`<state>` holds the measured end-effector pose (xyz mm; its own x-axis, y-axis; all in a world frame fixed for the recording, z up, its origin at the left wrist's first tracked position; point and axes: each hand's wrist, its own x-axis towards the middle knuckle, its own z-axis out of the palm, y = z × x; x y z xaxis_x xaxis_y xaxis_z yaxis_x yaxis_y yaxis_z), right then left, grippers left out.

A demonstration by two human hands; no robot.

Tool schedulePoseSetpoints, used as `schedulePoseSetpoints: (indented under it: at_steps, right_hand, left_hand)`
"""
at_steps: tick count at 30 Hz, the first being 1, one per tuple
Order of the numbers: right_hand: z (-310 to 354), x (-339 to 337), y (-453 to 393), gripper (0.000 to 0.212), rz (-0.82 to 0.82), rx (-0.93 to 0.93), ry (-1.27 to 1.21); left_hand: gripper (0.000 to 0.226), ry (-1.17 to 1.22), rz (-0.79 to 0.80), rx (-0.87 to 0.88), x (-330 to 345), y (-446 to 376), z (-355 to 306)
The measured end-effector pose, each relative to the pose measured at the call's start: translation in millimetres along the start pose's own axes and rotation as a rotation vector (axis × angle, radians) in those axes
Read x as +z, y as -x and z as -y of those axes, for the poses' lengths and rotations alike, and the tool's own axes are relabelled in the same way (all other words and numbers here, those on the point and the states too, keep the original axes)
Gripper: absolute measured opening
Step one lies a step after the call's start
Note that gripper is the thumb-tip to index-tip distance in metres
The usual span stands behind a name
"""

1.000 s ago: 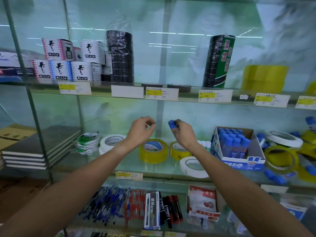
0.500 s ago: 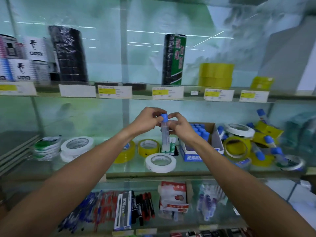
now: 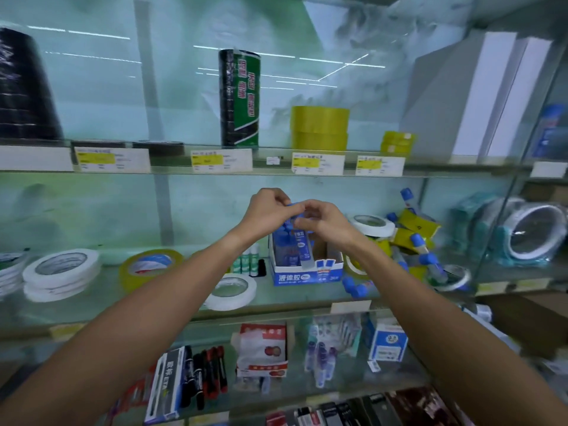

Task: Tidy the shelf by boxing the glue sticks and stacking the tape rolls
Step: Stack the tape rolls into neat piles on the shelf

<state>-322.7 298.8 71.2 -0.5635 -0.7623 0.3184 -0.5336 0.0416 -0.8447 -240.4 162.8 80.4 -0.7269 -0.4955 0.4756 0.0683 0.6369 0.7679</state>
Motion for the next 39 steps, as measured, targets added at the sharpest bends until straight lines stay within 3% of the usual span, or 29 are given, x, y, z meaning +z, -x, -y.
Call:
schedulePoseSetpoints:
  at_steps: [6, 12, 17, 27, 30, 34, 36, 39]
  right_hand:
    - [-6, -30, -9, 0.028, -0.209, -0.061, 0.261]
    - [-29, -44, -20, 0.037, -0.343, 0.016, 0.39]
    - [-52, -35, -39, 0.037, -0.299, 0.122, 0.385]
    - [-78, -12, -57, 0.035, -0.242, 0.175, 0.523]
    - [-80, -12, -58, 0.031, -0.235, 0.152, 0.528]
    - [-79, -14, -58, 0.03, -0.191, 0.137, 0.559]
    - [-79, -15, -57, 0.034, -0.167, 0.131, 0.573]
    - [-79, -16, -57, 0.043, -0.156, 0.12, 0.569]
  left_hand:
    - [0.025, -0.044, -0.014, 0.053, 30, -5, -11]
    - [0.022, -0.438, 0.064, 0.169, 44, 5, 17]
    - [0.022, -0.549, 0.048, 0.207, 50, 12, 29]
    - [0.027, -0.472, 0.09, 0.209, 38, 19, 36]
    - [0.023, -0.476, 0.015, 0.201, 30, 22, 40]
    - [0.014, -0.527, -0.219, 0.054, 11, 28, 45]
    - [0.017, -0.649, -0.155, -0.14, -1, 32, 50]
    - [0.033, -0.871, 0.113, -0.332, -11, 47, 62]
